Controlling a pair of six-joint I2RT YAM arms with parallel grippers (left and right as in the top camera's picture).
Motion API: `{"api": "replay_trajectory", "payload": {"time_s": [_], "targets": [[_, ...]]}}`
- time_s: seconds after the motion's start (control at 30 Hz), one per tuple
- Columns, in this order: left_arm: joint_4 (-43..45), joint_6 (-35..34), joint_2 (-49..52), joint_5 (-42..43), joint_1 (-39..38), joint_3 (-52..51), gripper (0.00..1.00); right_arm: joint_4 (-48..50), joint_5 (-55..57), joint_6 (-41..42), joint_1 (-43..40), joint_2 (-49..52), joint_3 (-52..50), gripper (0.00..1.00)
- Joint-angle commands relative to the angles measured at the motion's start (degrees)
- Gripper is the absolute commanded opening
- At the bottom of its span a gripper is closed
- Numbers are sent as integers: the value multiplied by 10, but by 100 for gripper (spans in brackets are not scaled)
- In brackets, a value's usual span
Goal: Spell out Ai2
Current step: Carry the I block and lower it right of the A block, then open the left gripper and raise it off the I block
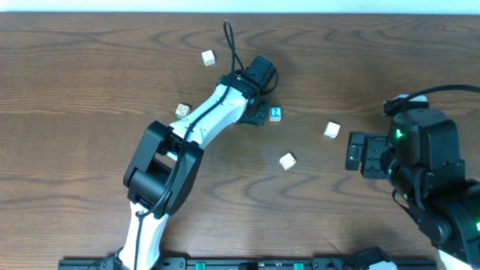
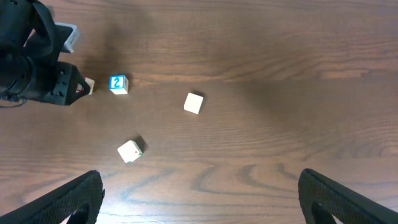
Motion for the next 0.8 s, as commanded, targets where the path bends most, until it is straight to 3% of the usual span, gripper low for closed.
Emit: {"api": "replay_trajectory", "payload": {"time_s": [0.0, 0.23, 0.77], "targets": [[-7, -26, 11, -26, 0, 14, 21, -3, 10, 10, 0, -3, 5, 99], [-34, -72, 11, -29, 0, 14, 22, -6, 10, 10, 0, -3, 5, 99], [-40, -84, 11, -3, -2, 14, 27, -13, 10, 10, 0, -3, 5, 99]]}}
